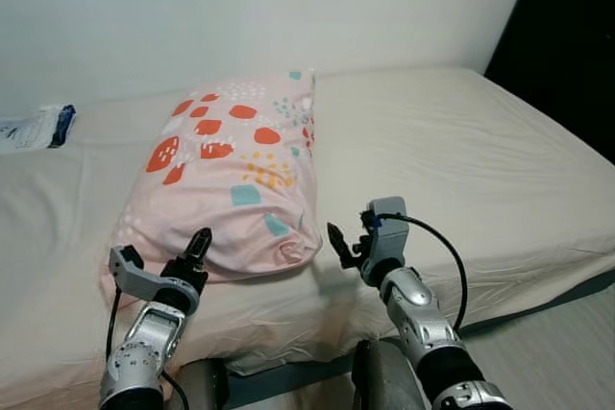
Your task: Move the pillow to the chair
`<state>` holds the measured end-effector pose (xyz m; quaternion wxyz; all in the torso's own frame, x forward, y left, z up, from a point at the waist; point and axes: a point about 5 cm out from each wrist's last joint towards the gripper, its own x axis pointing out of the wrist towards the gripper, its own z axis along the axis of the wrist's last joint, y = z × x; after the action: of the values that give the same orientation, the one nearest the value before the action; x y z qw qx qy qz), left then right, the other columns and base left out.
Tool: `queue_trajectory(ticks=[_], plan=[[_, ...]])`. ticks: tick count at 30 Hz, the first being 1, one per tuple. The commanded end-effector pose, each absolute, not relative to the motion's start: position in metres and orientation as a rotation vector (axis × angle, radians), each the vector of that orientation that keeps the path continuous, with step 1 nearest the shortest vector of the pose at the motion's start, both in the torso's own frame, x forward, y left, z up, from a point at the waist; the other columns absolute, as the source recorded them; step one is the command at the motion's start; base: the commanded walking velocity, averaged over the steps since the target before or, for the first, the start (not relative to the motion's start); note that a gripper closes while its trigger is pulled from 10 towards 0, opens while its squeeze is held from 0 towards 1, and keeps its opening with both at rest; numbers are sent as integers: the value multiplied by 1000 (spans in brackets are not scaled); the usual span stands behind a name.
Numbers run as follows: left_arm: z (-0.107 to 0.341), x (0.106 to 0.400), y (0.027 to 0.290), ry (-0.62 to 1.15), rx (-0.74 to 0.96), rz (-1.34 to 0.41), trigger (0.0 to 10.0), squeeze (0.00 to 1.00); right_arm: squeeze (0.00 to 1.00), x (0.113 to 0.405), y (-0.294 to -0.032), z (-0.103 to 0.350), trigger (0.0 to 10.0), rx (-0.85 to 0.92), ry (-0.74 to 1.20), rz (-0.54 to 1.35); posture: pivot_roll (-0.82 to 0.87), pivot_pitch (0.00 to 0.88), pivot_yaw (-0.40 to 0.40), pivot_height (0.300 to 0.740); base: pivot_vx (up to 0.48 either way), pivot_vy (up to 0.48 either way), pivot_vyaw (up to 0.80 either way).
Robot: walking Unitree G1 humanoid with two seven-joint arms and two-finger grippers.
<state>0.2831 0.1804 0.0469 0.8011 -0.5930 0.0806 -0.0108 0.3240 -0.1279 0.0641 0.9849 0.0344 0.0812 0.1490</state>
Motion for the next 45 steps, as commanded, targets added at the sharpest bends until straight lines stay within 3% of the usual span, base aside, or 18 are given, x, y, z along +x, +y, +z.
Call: queue_trajectory(ticks=[1, 13, 21, 27, 30, 34, 42, 43, 45], plan=[[38, 286, 155, 182, -1356, -15, 10000, 0, 0, 325, -124, 65, 10000, 82, 170, 309, 27, 0, -47, 554, 0, 0, 0], [47, 308, 147, 80, -1427, 31, 10000, 0, 0, 327, -120, 71, 10000, 98, 144, 336, 11, 0, -41, 535, 0, 0, 0], [65, 324, 153, -86, -1505, 93, 10000, 0, 0, 326, -120, 70, 10000, 94, 152, 345, 9, 0, -43, 535, 0, 0, 0], [71, 329, 146, -76, -1453, 58, 10000, 0, 0, 326, -119, 70, 10000, 91, 156, 349, 13, 0, -47, 535, 0, 0, 0], [75, 340, 129, 29, -1262, 39, 10000, 0, 0, 327, -118, 70, 10000, 88, 159, 351, 13, 0, -50, 535, 0, 0, 0], [77, 348, 124, 77, -1163, 70, 10000, 0, 0, 328, -117, 71, 10000, 87, 160, 351, 11, 0, -49, 535, 0, 0, 0], [92, 364, 113, 100, -1121, 77, 10000, 0, 0, 329, -117, 71, 10000, 87, 160, 350, 10, 0, -47, 535, 0, 0, 0], [93, 365, 111, 121, -1119, 83, 9059, 0, 0, 329, -117, 71, 10000, 87, 160, 348, 10, 0, -45, 535, 0, 0, 0], [92, 366, 110, 137, -1114, 92, 9059, 0, 0, 329, -117, 71, 10000, 87, 160, 347, 10, 0, -45, 535, 0, 0, 0]])
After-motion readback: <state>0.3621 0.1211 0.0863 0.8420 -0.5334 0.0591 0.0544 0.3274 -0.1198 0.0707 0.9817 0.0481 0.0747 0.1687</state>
